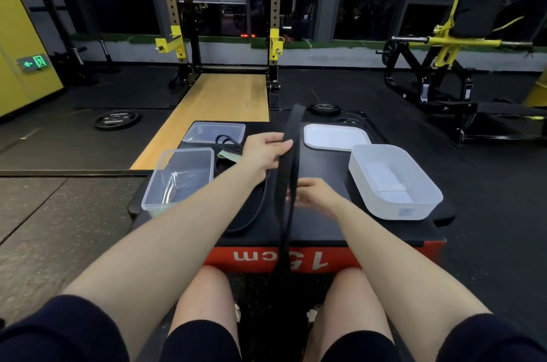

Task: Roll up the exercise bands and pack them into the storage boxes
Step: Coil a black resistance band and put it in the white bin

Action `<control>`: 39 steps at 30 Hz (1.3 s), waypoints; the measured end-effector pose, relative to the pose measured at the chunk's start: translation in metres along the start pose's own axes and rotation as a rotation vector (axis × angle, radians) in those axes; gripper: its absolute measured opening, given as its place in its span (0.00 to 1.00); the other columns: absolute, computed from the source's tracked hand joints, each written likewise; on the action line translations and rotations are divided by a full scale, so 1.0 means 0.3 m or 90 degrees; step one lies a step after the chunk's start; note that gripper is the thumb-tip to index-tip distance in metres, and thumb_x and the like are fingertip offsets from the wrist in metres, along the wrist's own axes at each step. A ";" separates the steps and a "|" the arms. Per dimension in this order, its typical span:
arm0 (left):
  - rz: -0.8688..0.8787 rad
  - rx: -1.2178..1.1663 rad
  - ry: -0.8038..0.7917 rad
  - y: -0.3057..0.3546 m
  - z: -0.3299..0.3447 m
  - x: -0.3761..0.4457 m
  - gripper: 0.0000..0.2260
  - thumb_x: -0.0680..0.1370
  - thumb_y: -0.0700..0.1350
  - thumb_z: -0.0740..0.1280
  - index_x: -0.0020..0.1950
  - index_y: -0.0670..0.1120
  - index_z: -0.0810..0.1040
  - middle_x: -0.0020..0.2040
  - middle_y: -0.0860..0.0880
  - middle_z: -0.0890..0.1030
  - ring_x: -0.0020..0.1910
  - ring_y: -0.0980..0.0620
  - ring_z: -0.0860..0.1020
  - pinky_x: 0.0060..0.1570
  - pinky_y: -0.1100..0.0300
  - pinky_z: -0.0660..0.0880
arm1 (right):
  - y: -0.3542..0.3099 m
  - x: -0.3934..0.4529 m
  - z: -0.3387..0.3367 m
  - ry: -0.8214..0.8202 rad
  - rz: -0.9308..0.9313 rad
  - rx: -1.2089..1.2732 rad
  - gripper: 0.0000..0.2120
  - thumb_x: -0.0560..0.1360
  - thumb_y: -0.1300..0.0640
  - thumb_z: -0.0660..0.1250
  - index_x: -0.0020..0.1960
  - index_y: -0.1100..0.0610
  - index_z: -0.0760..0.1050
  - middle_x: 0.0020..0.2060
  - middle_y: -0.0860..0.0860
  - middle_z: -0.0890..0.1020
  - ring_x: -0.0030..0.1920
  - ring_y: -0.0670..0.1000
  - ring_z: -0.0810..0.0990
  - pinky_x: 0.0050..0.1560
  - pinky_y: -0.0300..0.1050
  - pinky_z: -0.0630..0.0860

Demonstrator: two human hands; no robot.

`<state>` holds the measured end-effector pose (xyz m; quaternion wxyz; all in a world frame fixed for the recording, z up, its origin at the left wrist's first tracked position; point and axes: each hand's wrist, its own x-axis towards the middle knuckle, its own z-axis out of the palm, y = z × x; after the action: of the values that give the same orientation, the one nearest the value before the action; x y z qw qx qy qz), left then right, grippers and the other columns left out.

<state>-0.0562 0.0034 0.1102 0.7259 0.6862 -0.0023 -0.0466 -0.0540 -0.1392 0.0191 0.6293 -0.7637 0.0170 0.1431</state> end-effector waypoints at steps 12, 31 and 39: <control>0.002 -0.015 0.008 -0.039 0.035 0.076 0.10 0.75 0.36 0.68 0.56 0.43 0.77 0.40 0.50 0.81 0.35 0.56 0.80 0.31 0.64 0.79 | -0.316 0.020 -0.059 0.169 -0.186 0.230 0.16 0.74 0.54 0.70 0.57 0.62 0.78 0.51 0.57 0.83 0.52 0.54 0.83 0.52 0.43 0.80; 0.091 -0.041 -0.002 0.079 0.023 0.157 0.15 0.77 0.41 0.66 0.64 0.44 0.75 0.51 0.48 0.80 0.55 0.50 0.79 0.47 0.56 0.80 | -0.318 0.045 -0.073 0.248 -0.269 0.195 0.13 0.73 0.66 0.70 0.57 0.63 0.78 0.48 0.56 0.83 0.50 0.53 0.83 0.52 0.46 0.80; 0.079 -0.075 0.025 0.117 0.055 0.161 0.14 0.75 0.42 0.69 0.61 0.45 0.77 0.52 0.49 0.81 0.57 0.49 0.79 0.45 0.53 0.80 | -0.355 0.014 -0.093 0.214 -0.304 0.128 0.09 0.75 0.61 0.68 0.54 0.61 0.78 0.49 0.56 0.83 0.52 0.51 0.82 0.50 0.39 0.79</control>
<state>-0.0069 -0.0145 0.1431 0.7666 0.6414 -0.0279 0.0122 -0.0224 -0.1434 0.1245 0.7058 -0.6931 -0.0449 -0.1393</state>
